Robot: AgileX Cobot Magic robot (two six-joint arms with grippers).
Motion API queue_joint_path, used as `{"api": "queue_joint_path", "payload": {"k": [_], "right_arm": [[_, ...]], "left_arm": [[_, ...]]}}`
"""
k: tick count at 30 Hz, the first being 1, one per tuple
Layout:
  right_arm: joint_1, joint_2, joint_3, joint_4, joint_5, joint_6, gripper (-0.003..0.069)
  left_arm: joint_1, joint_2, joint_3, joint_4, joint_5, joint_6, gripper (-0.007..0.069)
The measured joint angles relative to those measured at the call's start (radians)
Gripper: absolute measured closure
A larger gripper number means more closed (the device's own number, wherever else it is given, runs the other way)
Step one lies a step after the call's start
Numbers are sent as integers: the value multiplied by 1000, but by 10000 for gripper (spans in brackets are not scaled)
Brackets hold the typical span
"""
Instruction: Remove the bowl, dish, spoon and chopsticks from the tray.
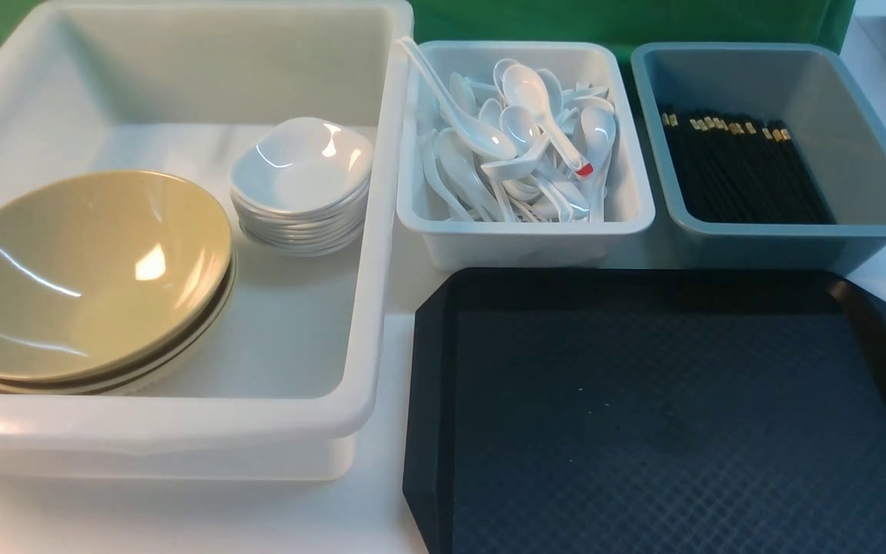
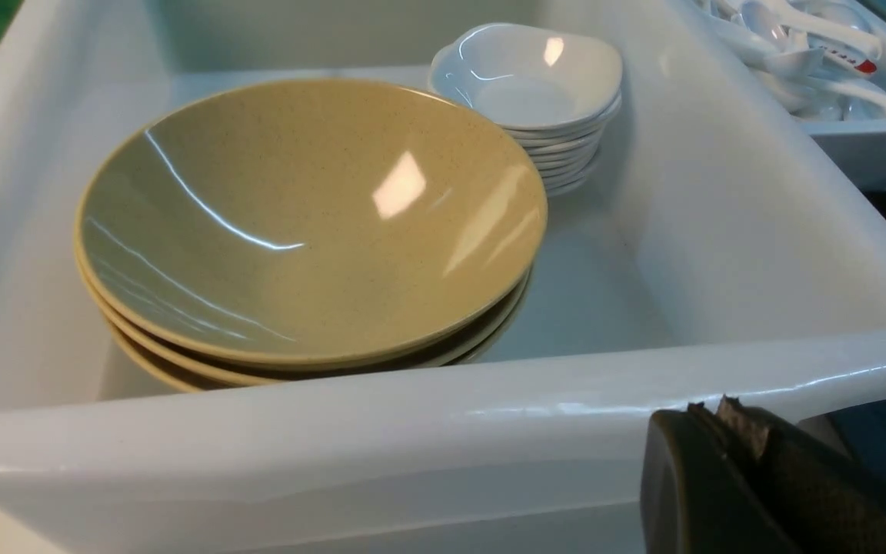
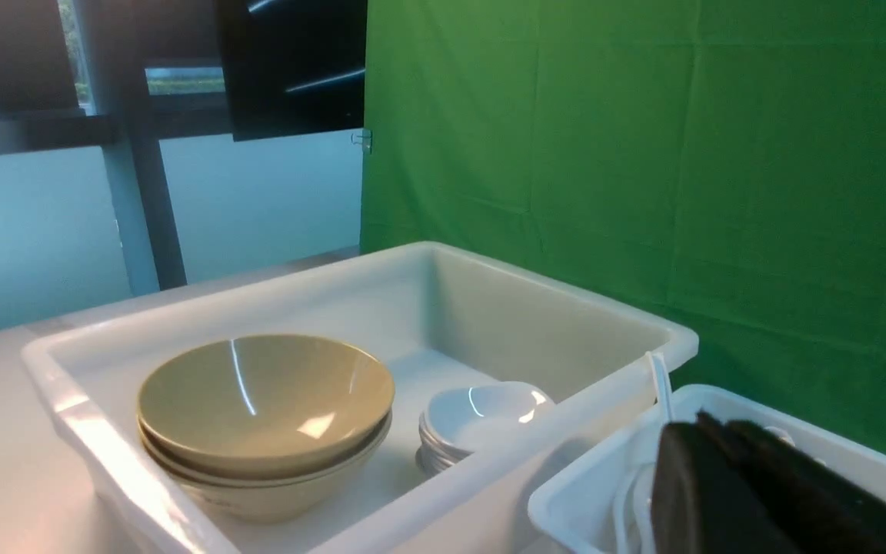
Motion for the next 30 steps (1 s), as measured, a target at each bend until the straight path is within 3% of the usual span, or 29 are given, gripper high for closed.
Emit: {"api": "queue_joint_path", "payload": {"k": [8,15,21,24,25,26,30], "right_arm": [[0,0,19,0,-51,-1,615],[-45,-77,266,-30,-256,69,615],[-306,-317,563,-402,-248,475,615],[-474,-430,630,-549,-141,648,615],[-484,-437,636,-559,-132,661,615],[-587,-504,656,-654,-16,747,614],[-662,-545,664,-701,94,788,614]], "left_arm": [[0,0,0,0,0,0,636],[0,0,0,0,0,0,636],[0,0,0,0,0,0,636],[0,0,0,0,0,0,636],[0,0,0,0,0,0,636],[0,0,0,0,0,0,636],[0,0,0,0,0,0,636]]}}
